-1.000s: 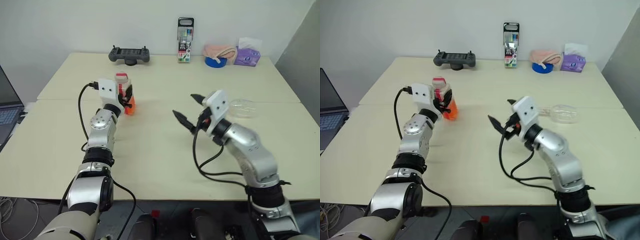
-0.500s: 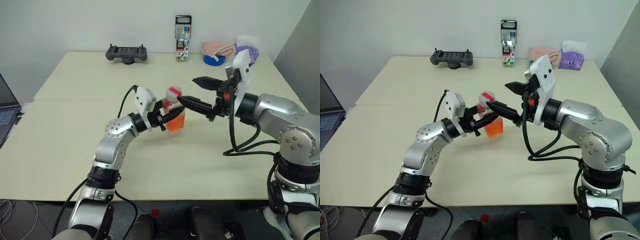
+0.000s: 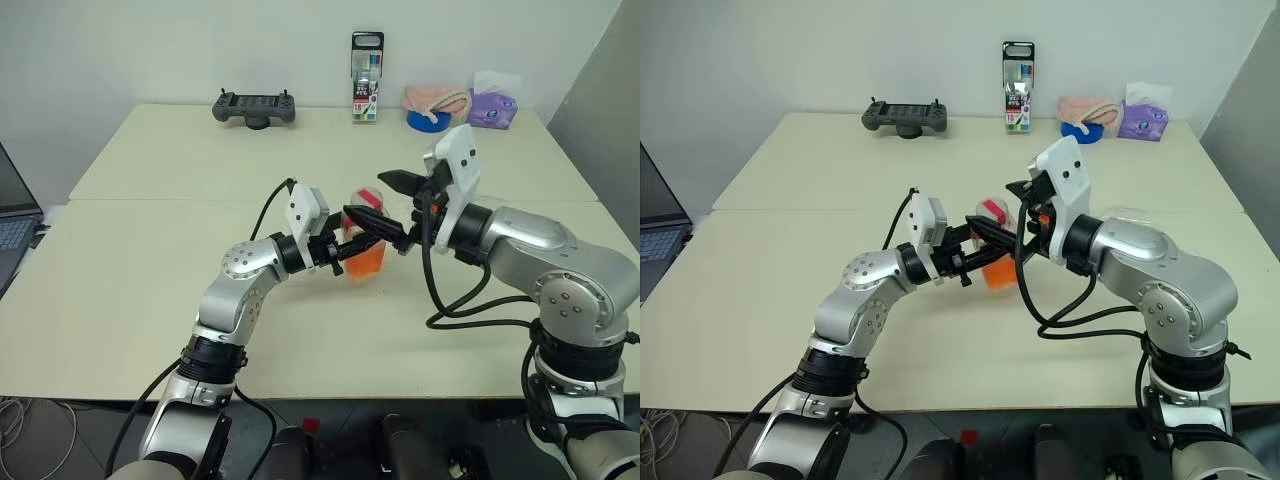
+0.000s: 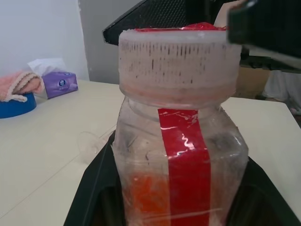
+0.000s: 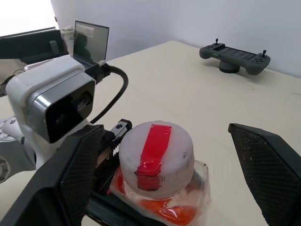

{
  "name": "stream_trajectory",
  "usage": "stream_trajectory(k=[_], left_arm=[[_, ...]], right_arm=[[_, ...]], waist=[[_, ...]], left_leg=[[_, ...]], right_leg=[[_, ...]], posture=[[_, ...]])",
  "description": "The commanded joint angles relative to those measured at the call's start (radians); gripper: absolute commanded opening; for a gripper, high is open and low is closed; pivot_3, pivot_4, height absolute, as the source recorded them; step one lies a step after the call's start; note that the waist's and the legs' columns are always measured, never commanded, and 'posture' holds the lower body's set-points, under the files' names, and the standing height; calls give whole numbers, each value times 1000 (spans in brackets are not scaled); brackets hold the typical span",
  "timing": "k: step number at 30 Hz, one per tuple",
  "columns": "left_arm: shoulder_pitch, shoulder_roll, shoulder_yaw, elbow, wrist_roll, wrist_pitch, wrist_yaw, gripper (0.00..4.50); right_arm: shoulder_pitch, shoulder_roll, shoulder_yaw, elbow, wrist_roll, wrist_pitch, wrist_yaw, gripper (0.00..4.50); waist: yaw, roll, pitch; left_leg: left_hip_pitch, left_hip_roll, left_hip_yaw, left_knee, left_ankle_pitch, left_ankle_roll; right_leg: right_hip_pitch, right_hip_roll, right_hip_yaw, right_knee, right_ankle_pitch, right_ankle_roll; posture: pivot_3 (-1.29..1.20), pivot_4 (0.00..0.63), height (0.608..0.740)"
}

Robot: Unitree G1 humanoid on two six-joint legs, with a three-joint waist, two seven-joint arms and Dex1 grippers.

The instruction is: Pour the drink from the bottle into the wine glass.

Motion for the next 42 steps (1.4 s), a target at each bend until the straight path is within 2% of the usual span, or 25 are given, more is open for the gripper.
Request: stream_trajectory(k=[1,2,8,11,13,15,16,17,18,20,23,27,34,37,42], left_arm=[[-14,-9,-3,-26,2,-30,-10,1785],[-17,-10,-2,-22,3,-31,-10,1785],[-25,-12,4,-10,10,-35,-11,1785],[-26,-10,3,-14,4,-28,-18,1785],[-31,-6,-2,-23,-9,-13,-36,1783],[-36,5,-11,-47,-44,25,-80,1778],[-40,10,-14,-59,-62,47,-102,1777],[-46,17,-21,-73,-81,76,-126,1771],[-54,30,-30,-92,-101,111,-156,1769],[-68,50,-38,-119,-135,164,-191,1768],[-86,68,-46,-117,-135,177,-215,1768],[-85,81,-40,-117,-123,171,-212,1768],[-96,60,-37,-45,-75,102,-183,1767],[-106,39,-42,-16,-56,74,-167,1766],[-113,4,-30,29,-18,12,-123,1765]], right_arm=[[-7,-9,4,-25,-19,-18,-19,4142],[-7,-14,7,-24,-22,-14,-21,3988],[-10,-52,35,-15,-37,-24,-10,1916],[-12,-93,49,-10,-41,-43,34,1852],[-1,-145,60,-6,-29,-89,128,1852],[23,-215,14,0,106,-124,366,1852],[41,-270,3,-3,163,-157,533,1852],[51,-318,1,6,197,-213,710,1852],[18,-335,11,58,204,-245,809,1852],[-43,-359,38,147,188,-302,949,1852],[-101,-378,80,234,107,-365,1024,1852],[-135,-392,88,294,61,-404,1044,1852],[-117,-379,36,285,16,-442,924,4129],[-92,-363,4,237,-24,-424,771,4135],[-9,-305,-67,48,4,-259,440,4135]], waist=[[0,0,0],[0,0,0],[0,0,0],[0,0,0],[0,0,0],[1,0,0],[3,0,0],[5,0,0],[6,0,0],[-1,0,0],[-11,0,0],[-9,1,1],[-1,1,1],[3,1,1],[8,1,1]], left_leg=[[0,0,0,0,0,0],[0,0,0,0,0,0],[0,0,0,0,0,0],[0,0,0,0,0,0],[0,0,0,0,0,0],[0,-1,0,0,0,0],[-1,-1,0,0,0,0],[-1,-1,0,0,0,0],[-1,-1,0,1,0,0],[-1,-1,2,1,-1,1],[2,0,3,1,-1,1],[5,3,2,1,0,2],[1,1,1,5,0,2],[-2,1,0,10,0,2],[-3,-1,0,12,0,2]], right_leg=[[0,0,0,0,0,0],[0,0,0,0,0,0],[0,0,0,0,0,0],[0,0,0,0,0,0],[0,0,0,0,0,0],[0,0,0,-1,0,0],[0,0,0,-2,0,0],[1,0,0,-2,0,0],[1,0,-1,-3,0,0],[2,0,0,-3,0,1],[2,1,1,-1,0,1],[3,4,1,1,-2,4],[2,2,1,1,1,0],[2,2,0,2,1,0],[2,-1,2,0,3,3]], posture=[[0,150,740],[0,150,740],[0,150,740],[0,150,740],[0,150,740],[0,150,740],[0,150,740],[0,150,740],[0,150,740],[0,150,740],[0,150,740],[0,150,740],[0,150,740],[0,150,740],[0,150,740]])
